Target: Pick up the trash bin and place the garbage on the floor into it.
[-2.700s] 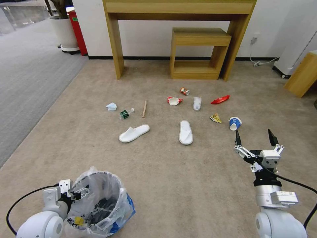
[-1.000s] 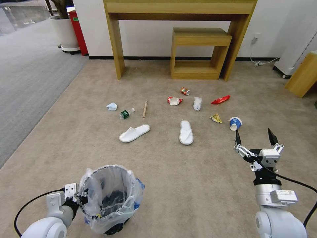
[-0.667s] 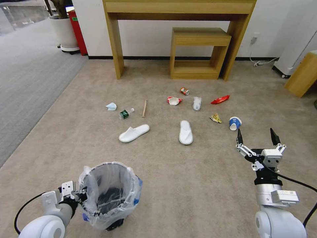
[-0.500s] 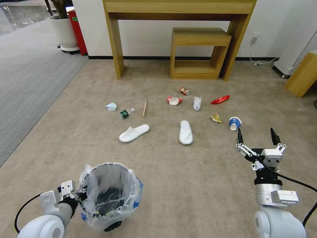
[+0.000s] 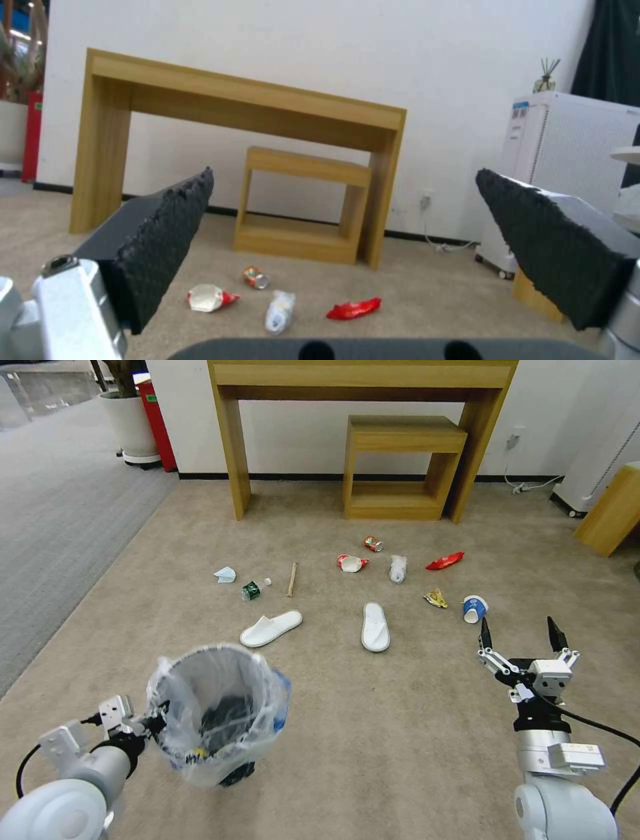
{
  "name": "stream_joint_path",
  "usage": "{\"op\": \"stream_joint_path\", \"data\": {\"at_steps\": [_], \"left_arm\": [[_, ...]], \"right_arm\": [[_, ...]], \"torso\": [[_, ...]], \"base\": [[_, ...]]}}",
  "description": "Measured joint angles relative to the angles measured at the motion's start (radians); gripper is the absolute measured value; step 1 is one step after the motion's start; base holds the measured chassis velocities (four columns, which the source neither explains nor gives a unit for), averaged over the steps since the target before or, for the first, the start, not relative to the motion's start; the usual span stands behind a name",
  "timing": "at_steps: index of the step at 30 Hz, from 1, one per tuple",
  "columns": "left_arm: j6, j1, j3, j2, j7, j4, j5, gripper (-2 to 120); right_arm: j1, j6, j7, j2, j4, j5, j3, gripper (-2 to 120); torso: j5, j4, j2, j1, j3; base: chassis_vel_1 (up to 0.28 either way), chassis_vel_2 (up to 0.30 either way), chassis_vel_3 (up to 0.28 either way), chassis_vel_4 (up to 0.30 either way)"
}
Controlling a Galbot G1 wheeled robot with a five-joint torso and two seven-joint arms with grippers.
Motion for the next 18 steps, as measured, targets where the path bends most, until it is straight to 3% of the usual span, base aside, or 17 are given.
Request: {"op": "stream_joint_path", "data": {"at_steps": [8, 11, 18], "left_arm": [[0.000, -0.044, -0.057, -0.012, -0.116, -0.046, -0.192, 1], [-0.001, -0.072, -0.124, 0.007, -0.197, -0.052, -0.272, 1], [-0.002, -0.086, -0.235, 0.042, -0.279, -0.057, -0.404, 1]], "right_arm": [[-0.001, 0.002, 0.001, 0.001, -0.008, 0.008, -0.001, 100], [-0.004, 0.008, 0.002, 0.003, -0.014, 0.021, -0.006, 100], [0.003, 0.015, 0.009, 0.015, -0.017, 0.027, -0.016, 100]], "torso": [[-0.0002, 0.0000, 0.000, 0.000, 0.000], [-0.0002, 0.0000, 0.000, 0.000, 0.000], [-0.0002, 0.0001, 0.000, 0.000, 0.000]], "base": [[0.000, 0.000, 0.000, 0.000], [0.000, 0.000, 0.000, 0.000], [0.000, 0.000, 0.000, 0.000]]}}
